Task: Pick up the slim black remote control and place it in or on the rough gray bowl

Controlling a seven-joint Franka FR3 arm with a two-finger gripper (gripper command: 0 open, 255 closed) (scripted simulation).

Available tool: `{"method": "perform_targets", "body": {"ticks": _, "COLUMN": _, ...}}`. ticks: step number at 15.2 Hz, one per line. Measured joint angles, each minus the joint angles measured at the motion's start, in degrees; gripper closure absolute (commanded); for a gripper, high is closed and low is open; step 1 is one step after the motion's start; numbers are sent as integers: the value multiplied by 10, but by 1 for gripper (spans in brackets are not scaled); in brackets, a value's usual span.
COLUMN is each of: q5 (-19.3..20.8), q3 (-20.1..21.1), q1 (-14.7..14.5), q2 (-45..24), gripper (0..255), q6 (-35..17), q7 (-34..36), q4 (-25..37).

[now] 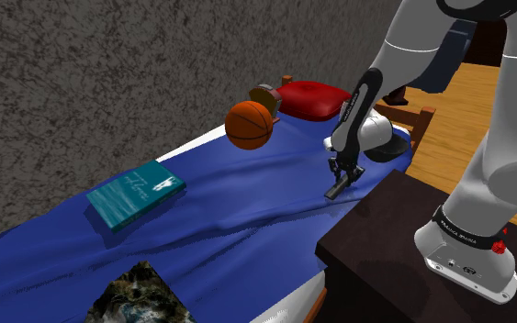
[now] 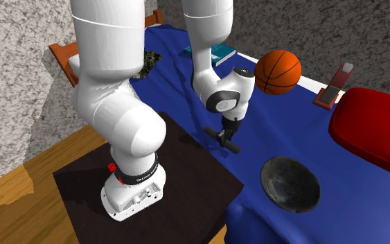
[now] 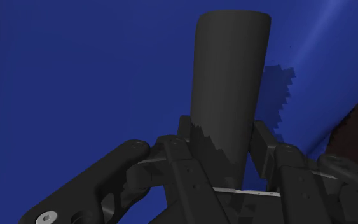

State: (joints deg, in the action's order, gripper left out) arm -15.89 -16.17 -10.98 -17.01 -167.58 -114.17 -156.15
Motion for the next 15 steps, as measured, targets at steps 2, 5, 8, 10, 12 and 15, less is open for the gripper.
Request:
{"method": "perform_targets", "body": {"ticks": 2, "q5": 20, "q3": -22, "q1": -17, "q2": 20, "gripper": 255, "q6": 16, "q7": 14, "q4": -5}}
{"method": "perform_targets", "body": {"ticks": 5, "q5": 57, "q3": -55, "q1": -41, "q2": 53, "gripper": 255, "q6": 40, "q7": 41, "q4": -13}}
{"method": "perform_targets", "body": {"ticks": 8, "q5": 99, "q3": -84, "q1": -58, "q2": 87, "gripper": 255, "q6": 66, "q7": 69, "q4": -18}}
{"method": "perform_targets", "body": {"ticks": 10, "q5": 129, "q3": -99, "q1": -67, "q2": 111, "gripper": 255, "q6": 85, "q7": 92, "q4": -20}}
{"method": "perform_targets", "body": {"ticks": 12, "q5": 159, "q3": -111, "q1": -71, "q2": 136, "gripper": 255, "q6": 103, "q7": 113, "q4": -25}}
{"method": "perform_targets", "body": {"ticks": 15, "q5": 199, "q3": -120, "q1": -70, "q2": 172, "gripper": 255, "q6": 134, "q7": 139, "q4": -26}}
